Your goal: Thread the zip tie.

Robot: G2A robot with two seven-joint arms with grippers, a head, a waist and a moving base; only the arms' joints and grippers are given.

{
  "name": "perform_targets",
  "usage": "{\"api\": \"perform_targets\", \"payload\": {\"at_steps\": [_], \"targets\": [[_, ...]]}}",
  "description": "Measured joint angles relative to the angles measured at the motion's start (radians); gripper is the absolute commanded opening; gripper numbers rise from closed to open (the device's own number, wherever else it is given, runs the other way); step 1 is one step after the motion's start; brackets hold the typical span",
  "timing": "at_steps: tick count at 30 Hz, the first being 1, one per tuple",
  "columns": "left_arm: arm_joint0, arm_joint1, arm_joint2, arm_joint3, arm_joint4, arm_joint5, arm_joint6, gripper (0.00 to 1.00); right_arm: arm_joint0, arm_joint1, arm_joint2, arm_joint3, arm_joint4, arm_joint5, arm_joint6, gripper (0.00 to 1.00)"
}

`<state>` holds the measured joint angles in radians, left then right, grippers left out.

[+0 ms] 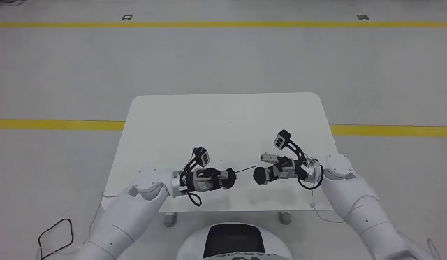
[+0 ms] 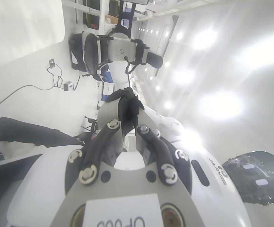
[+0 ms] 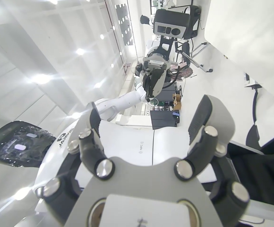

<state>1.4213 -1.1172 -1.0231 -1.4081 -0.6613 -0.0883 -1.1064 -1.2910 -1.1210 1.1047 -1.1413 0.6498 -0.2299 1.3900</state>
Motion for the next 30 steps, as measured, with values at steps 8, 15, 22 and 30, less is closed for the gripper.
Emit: {"api": "perform_targets", "payload": {"at_steps": [8, 15, 22, 30], "targets": [[-0.010, 0.003, 0.016, 0.014, -0.022, 0.018, -0.019, 0.00, 0.015, 0.018, -0.032, 0.015, 0.026, -0.030, 0.000, 0.23], [-0.024, 0.004, 0.037, 0.035, -0.088, 0.071, -0.080, 0.00, 0.031, 0.030, -0.065, 0.026, 0.046, -0.054, 0.000, 0.13], [-0.050, 0.003, 0.061, 0.072, -0.114, 0.100, -0.104, 0.00, 0.040, 0.040, -0.087, 0.033, 0.069, -0.074, 0.000, 0.11], [-0.063, 0.005, 0.077, 0.085, -0.124, 0.103, -0.101, 0.00, 0.049, 0.053, -0.112, 0.032, 0.090, -0.085, 0.000, 0.03]]}}
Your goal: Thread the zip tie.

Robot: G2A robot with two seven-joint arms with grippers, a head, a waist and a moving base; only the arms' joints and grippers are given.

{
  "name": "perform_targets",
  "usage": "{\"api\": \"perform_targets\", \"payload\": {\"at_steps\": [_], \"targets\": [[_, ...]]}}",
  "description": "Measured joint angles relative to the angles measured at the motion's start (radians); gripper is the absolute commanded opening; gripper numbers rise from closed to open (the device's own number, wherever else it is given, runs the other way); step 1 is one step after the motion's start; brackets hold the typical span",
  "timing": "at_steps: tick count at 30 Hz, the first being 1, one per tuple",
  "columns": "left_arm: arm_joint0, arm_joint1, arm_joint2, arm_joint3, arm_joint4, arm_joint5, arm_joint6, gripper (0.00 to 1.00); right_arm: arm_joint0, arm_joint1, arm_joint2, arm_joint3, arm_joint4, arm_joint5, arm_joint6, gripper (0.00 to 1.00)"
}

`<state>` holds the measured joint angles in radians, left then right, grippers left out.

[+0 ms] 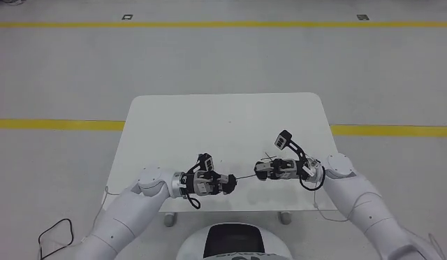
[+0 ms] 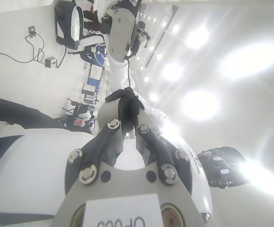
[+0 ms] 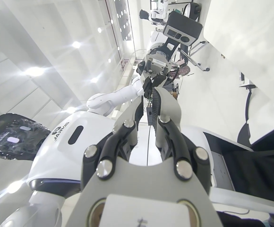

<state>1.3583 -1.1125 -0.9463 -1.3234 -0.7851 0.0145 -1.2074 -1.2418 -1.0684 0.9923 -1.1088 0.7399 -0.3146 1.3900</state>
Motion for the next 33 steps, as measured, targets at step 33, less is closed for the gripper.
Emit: {"api": "perform_targets", "payload": {"at_steps": [33], "targets": [[-0.019, 0.014, 0.034, 0.013, -0.025, -0.012, 0.014, 0.00, 0.024, 0.029, -0.062, -0.001, 0.041, -0.025, 0.000, 0.05]]}}
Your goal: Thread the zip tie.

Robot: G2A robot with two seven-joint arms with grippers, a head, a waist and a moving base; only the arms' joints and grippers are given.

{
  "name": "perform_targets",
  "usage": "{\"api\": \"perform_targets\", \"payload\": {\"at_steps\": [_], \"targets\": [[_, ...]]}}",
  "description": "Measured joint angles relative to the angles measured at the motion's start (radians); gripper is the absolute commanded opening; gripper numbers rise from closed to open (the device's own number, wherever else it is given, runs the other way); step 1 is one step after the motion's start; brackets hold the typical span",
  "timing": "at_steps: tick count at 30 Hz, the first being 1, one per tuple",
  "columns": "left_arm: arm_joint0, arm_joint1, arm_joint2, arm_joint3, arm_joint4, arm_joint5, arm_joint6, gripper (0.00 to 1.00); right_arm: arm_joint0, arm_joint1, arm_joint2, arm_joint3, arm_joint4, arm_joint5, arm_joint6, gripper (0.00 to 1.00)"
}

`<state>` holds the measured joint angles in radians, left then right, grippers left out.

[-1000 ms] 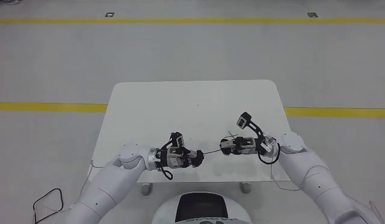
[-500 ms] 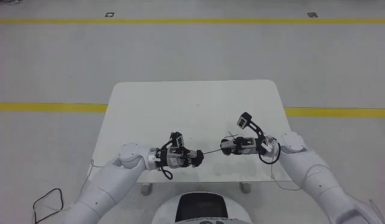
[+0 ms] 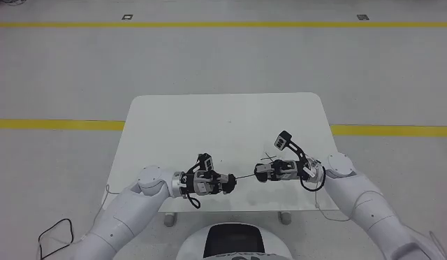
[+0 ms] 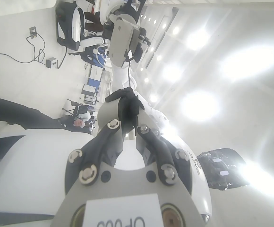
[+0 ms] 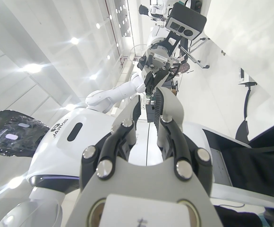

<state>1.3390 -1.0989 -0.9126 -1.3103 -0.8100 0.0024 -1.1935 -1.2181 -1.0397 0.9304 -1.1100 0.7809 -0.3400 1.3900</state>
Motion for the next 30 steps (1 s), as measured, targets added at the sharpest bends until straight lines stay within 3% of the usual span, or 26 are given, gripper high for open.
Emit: {"api": "perform_targets", "payload": {"at_steps": [2, 16, 17, 18, 19, 26, 30], "targets": [[-0.002, 0.000, 0.002, 0.000, -0.001, 0.001, 0.001, 0.00, 0.001, 0.001, -0.002, 0.000, 0.002, 0.000, 0.000, 0.00], [-0.016, 0.003, 0.019, 0.001, -0.010, 0.006, 0.014, 0.00, 0.008, 0.003, -0.011, 0.007, 0.008, 0.000, 0.000, 0.00], [-0.016, 0.003, 0.019, 0.000, -0.011, 0.005, 0.015, 0.29, 0.008, 0.003, -0.011, 0.007, 0.008, 0.000, 0.000, 0.00], [-0.017, 0.004, 0.020, -0.001, -0.011, 0.004, 0.017, 0.73, 0.008, 0.003, -0.011, 0.007, 0.009, 0.000, 0.000, 0.00], [-0.017, 0.004, 0.020, -0.001, -0.010, 0.002, 0.018, 1.00, 0.009, 0.003, -0.012, 0.009, 0.011, 0.000, 0.000, 0.00], [-0.018, 0.010, 0.019, -0.005, 0.010, -0.025, 0.009, 1.00, 0.020, 0.000, -0.022, 0.040, 0.061, 0.060, 0.000, 0.00], [-0.019, 0.015, 0.018, -0.018, 0.068, -0.085, 0.021, 1.00, 0.027, -0.001, -0.039, 0.046, 0.100, 0.079, 0.000, 0.00]]}}
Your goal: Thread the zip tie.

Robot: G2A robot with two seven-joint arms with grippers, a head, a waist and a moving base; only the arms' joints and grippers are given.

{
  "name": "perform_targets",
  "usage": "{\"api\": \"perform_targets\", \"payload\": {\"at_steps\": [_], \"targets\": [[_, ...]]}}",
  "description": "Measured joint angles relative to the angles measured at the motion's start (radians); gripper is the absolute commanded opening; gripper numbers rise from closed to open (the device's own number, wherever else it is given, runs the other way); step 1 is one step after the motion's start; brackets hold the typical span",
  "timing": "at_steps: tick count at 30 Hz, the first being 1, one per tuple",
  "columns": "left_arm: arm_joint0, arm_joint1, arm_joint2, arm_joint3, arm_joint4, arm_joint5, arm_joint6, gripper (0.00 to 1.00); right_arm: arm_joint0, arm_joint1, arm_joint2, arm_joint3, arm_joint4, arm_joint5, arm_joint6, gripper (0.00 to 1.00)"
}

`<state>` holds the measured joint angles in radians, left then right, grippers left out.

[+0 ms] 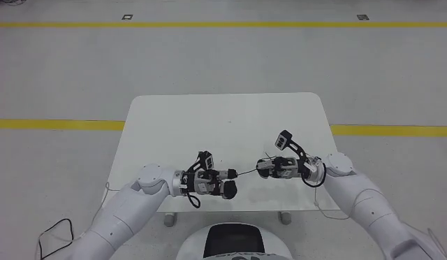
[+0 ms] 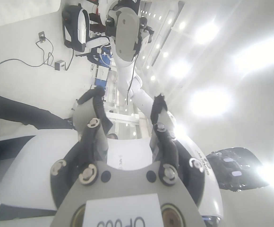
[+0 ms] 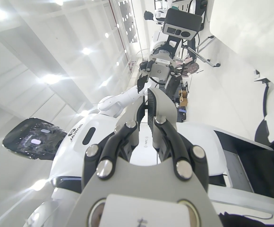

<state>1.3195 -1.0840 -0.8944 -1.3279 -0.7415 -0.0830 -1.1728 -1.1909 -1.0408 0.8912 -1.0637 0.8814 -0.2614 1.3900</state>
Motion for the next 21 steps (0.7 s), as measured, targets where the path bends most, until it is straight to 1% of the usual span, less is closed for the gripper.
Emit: {"api": "perform_targets", "payload": {"at_steps": [2, 3, 4, 6, 9, 11, 13, 16, 19, 21], "targets": [[0.000, 0.002, -0.002, -0.007, 0.057, -0.042, 0.055, 1.00, 0.004, 0.001, -0.009, 0.000, 0.014, 0.005, 0.000, 0.00], [0.000, 0.003, -0.001, -0.008, 0.093, -0.052, 0.085, 1.00, 0.009, 0.003, -0.010, 0.003, 0.013, -0.005, 0.000, 0.00], [0.000, 0.003, -0.001, -0.008, 0.104, -0.051, 0.088, 1.00, 0.010, 0.003, -0.010, 0.004, 0.012, -0.012, 0.000, 0.00], [0.000, 0.003, -0.001, -0.008, 0.084, -0.048, 0.069, 1.00, 0.011, 0.003, -0.009, 0.005, 0.010, -0.014, 0.000, 0.00], [0.000, 0.003, -0.001, -0.008, 0.077, -0.047, 0.065, 1.00, 0.010, 0.003, -0.009, 0.005, 0.010, -0.013, 0.000, 0.00], [-0.001, 0.002, 0.001, -0.009, 0.087, -0.047, 0.079, 1.00, 0.007, 0.003, -0.010, 0.000, 0.009, -0.010, -0.005, 0.00], [-0.008, -0.001, 0.006, -0.010, 0.090, -0.064, 0.108, 1.00, -0.004, 0.002, -0.009, -0.016, 0.005, 0.000, -0.019, 0.00], [-0.032, -0.007, 0.016, 0.005, 0.091, -0.098, 0.122, 1.00, -0.014, 0.002, 0.001, -0.019, 0.026, 0.014, -0.002, 0.00], [-0.062, -0.017, 0.033, 0.015, 0.097, -0.115, 0.149, 1.00, -0.018, 0.004, 0.005, -0.022, 0.046, 0.021, 0.001, 0.00], [-0.075, -0.021, 0.043, 0.017, 0.112, -0.126, 0.177, 1.00, -0.018, 0.006, 0.005, -0.020, 0.048, 0.022, 0.000, 0.00]]}}
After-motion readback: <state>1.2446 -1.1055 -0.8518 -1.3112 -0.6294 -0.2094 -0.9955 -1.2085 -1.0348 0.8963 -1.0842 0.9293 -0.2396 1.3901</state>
